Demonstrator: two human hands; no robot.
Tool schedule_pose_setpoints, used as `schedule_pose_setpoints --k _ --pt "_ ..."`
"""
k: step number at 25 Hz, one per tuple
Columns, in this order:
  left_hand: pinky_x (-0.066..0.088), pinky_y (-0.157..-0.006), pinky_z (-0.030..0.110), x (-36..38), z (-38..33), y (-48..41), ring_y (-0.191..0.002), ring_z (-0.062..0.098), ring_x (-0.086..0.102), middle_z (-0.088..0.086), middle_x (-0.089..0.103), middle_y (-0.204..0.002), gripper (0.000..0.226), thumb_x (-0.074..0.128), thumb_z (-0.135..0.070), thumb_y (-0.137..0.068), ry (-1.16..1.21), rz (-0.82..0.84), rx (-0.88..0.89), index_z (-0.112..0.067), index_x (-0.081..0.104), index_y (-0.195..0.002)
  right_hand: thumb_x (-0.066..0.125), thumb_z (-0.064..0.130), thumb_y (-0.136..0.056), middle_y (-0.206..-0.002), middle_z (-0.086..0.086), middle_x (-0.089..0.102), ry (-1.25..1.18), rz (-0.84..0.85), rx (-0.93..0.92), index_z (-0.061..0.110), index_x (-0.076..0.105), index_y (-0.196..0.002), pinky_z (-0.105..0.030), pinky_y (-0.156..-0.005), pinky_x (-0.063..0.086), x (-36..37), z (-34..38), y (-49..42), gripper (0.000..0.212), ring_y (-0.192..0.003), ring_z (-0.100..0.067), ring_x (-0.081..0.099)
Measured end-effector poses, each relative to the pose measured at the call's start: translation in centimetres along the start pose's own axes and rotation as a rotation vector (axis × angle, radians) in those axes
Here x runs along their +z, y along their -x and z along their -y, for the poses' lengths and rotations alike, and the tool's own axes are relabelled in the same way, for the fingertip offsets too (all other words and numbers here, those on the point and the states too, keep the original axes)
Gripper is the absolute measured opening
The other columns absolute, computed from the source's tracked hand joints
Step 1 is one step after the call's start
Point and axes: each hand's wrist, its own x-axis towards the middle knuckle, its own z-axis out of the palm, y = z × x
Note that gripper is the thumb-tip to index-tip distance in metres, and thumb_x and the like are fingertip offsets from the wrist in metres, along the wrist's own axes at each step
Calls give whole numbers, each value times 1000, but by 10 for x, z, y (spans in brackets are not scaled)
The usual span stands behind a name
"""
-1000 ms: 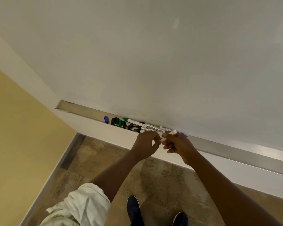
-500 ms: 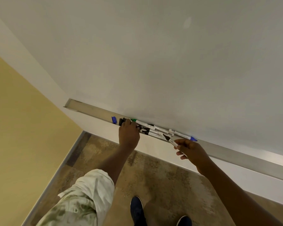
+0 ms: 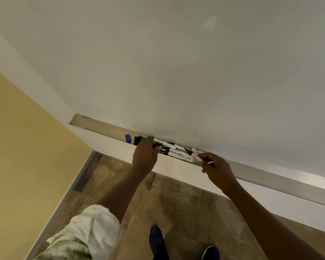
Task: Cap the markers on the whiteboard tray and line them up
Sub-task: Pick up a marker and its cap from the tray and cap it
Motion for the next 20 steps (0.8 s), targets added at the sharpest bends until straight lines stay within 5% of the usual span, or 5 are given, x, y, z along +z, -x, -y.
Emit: schedule_pose_setpoints --k 6,20 --pt "45 -65 21 -19 -19 9 -76 12 56 -1 62 -90 8 60 -10 -95 198 2 152 -9 58 -104 57 15 -94 -102 11 61 147 -40 -225 25 67 -115 -8 -56 37 2 31 0 26 -76 -2 58" --pt "38 -71 5 -19 -49 7 -83 7 53 -4 58 -98 13 56 -6 -95 238 -35 267 -13 57 -106 57 12 -89 -105 4 67 163 -90 -318 24 68 -112 -11 -63 39 -18 31 7 28 -81 -4 58"
